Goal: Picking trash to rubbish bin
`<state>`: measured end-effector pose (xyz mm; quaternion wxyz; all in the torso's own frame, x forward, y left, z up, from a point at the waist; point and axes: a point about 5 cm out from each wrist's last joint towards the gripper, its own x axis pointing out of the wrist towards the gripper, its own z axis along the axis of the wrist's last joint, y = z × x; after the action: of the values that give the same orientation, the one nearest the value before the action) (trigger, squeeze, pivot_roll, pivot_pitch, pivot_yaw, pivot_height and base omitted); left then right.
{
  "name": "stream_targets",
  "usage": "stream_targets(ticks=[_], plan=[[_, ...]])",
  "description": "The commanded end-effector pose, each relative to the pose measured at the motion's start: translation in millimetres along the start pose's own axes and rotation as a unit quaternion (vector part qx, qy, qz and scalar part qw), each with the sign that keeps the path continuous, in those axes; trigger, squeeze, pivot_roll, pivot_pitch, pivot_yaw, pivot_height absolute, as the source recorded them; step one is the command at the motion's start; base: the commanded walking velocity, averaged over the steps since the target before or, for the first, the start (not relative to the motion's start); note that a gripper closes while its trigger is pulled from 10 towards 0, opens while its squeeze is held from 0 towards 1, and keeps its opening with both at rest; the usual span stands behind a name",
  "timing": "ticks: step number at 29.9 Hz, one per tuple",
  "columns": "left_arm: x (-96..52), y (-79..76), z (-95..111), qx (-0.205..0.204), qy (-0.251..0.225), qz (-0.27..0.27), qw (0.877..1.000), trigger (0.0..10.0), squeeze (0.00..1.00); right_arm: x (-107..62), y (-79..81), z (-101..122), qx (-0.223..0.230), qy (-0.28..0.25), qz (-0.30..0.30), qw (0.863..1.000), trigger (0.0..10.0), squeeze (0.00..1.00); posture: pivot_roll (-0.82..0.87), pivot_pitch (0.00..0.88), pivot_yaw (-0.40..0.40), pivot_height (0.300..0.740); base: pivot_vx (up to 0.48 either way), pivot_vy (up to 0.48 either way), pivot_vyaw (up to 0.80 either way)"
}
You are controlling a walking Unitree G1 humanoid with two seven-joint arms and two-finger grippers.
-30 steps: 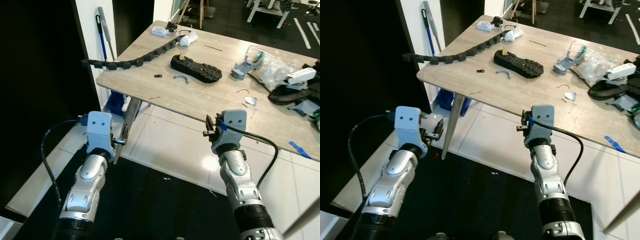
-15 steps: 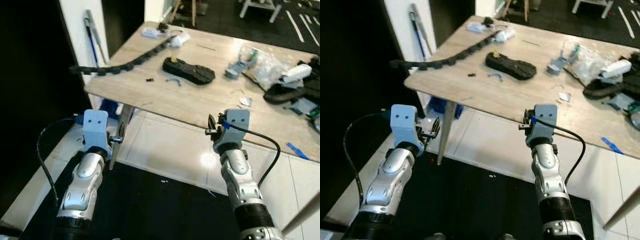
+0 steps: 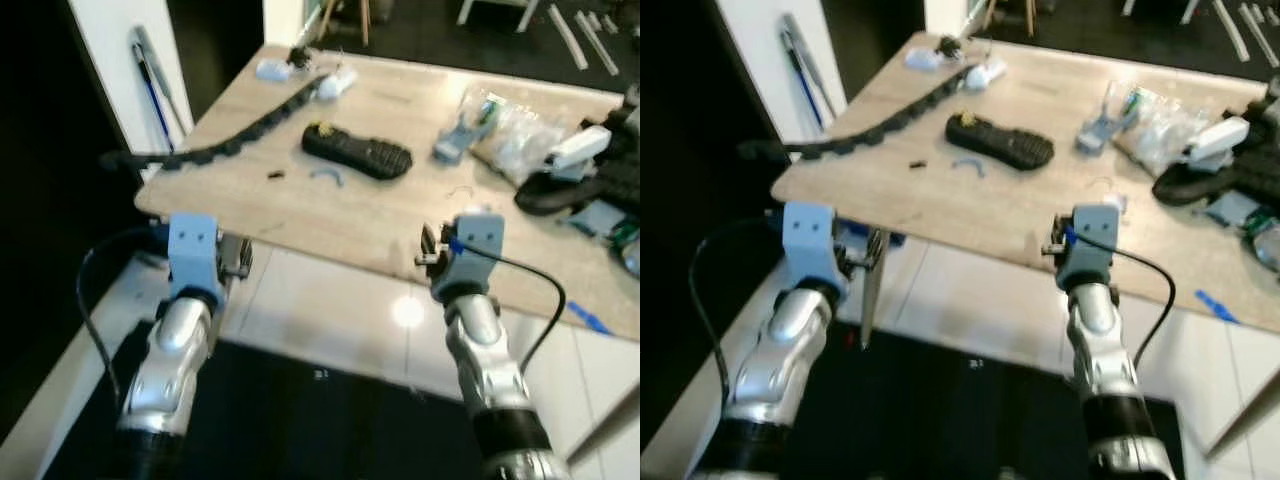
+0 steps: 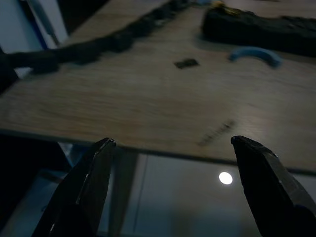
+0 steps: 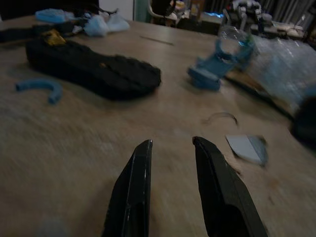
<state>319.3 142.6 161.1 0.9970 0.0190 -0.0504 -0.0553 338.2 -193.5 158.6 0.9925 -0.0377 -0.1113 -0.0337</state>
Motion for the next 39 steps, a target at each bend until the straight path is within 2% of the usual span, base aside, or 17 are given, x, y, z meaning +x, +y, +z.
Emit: stream_targets(ticks=[1, 15, 20, 27, 39], plan=[[-2.4, 4.6, -4.9, 0.0, 0.01, 0.01, 1.0, 10.0, 0.0, -0.2, 9.2, 0.7, -0.003, 0.0, 0.019, 1.0, 10.0, 0.0, 0.01, 0.159, -0.024, 0.74, 0.304, 0.0, 0.0], [-3.2, 5.0, -5.2, 0.0, 0.01, 0.01, 1.0, 10.0, 0.0, 0.9, 14.2, 2.9, -0.025, -0.007, 0.033, 0.999, 10.0, 0.0, 0.01, 0.155, -0.025, 0.74, 0.304, 0.0, 0.12], [-3.6, 4.7, -5.1, 0.001, 0.01, 0.008, 1.0, 10.0, 0.0, 0.7, 13.0, 3.6, -0.009, -0.009, 0.027, 1.0, 10.0, 0.0, 0.01, 0.149, -0.025, 0.74, 0.304, 0.0, 0.0], [-4.1, 4.4, -5.5, 0.002, 0.01, 0.005, 1.0, 10.0, 0.0, 0.6, 13.7, 3.3, -0.025, -0.009, 0.036, 0.999, 10.0, 0.0, 0.01, 0.141, -0.026, 0.74, 0.304, 0.0, 0.0], [-5.5, 2.0, -6.0, 0.004, 0.01, 0.0, 1.0, 10.0, 0.0, -0.9, 16.9, -0.3, -0.022, -0.001, 0.043, 0.999, 10.0, 0.0, 0.01, 0.13, -0.029, 0.74, 0.304, 0.0, 0.07]])
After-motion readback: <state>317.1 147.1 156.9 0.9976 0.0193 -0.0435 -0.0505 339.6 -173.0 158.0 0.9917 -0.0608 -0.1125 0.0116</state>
